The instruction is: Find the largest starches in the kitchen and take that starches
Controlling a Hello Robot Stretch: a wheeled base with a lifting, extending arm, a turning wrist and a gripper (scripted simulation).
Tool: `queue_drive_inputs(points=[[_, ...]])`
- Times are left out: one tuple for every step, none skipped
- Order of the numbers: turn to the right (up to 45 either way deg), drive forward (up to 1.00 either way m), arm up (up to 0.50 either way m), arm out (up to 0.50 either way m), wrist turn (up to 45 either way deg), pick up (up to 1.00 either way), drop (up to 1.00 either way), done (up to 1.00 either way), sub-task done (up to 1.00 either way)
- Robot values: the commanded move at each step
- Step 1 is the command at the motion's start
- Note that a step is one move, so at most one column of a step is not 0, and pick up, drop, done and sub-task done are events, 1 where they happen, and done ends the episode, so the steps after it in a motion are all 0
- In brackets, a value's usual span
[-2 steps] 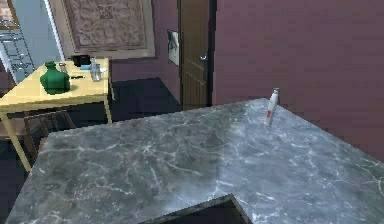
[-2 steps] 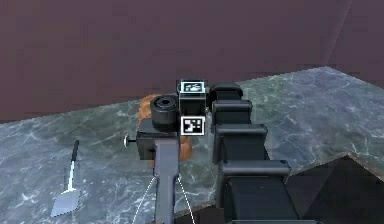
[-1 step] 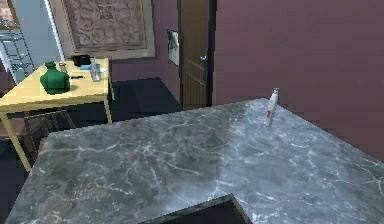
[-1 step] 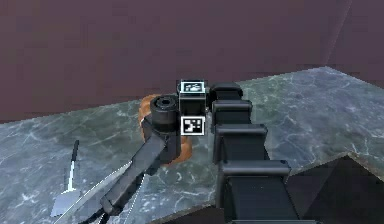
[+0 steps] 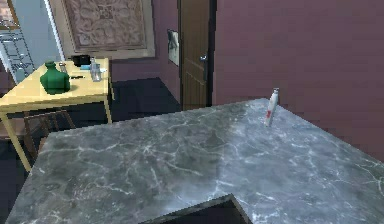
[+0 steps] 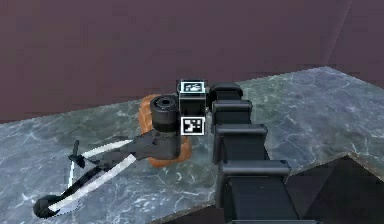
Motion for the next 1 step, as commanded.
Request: queue_drive_inputs(points=[[0.0,0.0,0.0,0.0,45.0,0.0,0.0,0.0,0.0]])
